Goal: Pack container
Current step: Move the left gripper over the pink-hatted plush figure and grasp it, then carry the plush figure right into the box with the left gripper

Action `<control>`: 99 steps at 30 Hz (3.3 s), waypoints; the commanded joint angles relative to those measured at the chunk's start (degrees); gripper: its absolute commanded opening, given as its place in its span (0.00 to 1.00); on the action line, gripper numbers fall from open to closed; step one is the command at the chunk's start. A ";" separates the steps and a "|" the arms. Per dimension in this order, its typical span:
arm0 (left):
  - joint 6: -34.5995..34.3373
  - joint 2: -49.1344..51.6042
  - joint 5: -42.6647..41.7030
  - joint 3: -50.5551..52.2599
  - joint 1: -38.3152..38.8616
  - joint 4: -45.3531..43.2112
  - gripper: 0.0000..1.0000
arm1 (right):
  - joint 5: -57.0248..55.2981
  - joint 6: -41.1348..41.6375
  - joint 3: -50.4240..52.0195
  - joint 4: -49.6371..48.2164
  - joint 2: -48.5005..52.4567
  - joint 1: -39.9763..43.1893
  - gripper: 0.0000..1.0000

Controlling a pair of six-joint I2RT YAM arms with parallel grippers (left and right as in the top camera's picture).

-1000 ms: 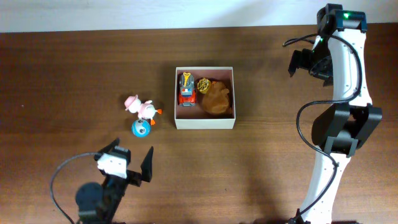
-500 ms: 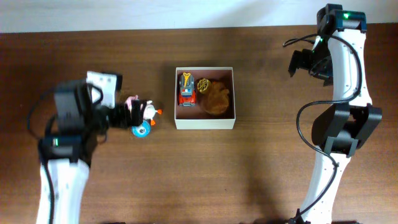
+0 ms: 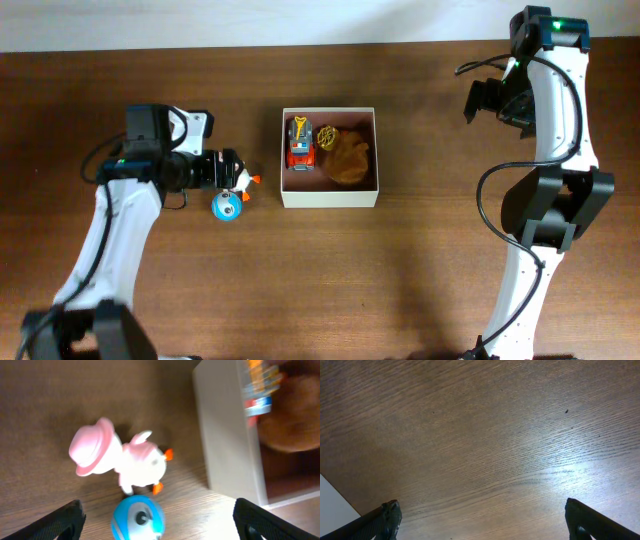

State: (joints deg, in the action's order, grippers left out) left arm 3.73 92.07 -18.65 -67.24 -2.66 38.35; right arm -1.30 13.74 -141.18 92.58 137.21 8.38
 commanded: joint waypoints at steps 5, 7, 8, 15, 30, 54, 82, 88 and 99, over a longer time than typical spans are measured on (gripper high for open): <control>1.11 6.47 8.15 -0.52 -0.13 -4.59 0.95 | -0.70 0.72 0.20 -0.04 0.22 -0.11 0.99; 1.11 7.32 9.77 -0.52 -0.13 -6.10 0.95 | -0.70 0.72 0.17 -0.02 0.22 -0.11 0.99; 1.11 7.43 10.10 -0.52 -0.13 -6.71 0.95 | -0.70 0.72 0.20 -0.04 0.22 -0.11 0.99; 1.14 7.98 12.09 -0.50 -0.07 -12.79 0.90 | -0.70 0.72 0.17 -0.04 0.22 -0.11 0.99; 3.69 14.23 13.29 -0.42 0.02 -13.88 0.70 | -0.70 0.72 0.17 -0.04 0.22 -0.11 0.99; -2.49 10.62 11.80 -9.94 0.04 -6.40 0.02 | -0.70 0.72 0.17 -0.04 0.22 -0.11 0.99; -24.90 1.11 4.22 -22.58 23.28 13.77 0.02 | -0.70 0.72 0.17 -0.04 0.22 -0.11 0.99; -29.94 5.20 6.34 -22.58 23.85 13.11 0.02 | -0.70 0.72 0.17 -0.04 0.22 -0.11 0.99; -33.97 13.00 7.10 -22.53 23.85 9.68 0.02 | -0.70 0.72 0.17 -0.04 0.22 -0.11 0.99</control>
State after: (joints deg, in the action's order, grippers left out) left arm -27.62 103.31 -12.01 -89.06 21.26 48.36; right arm -1.30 13.76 -141.18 92.58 137.23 8.38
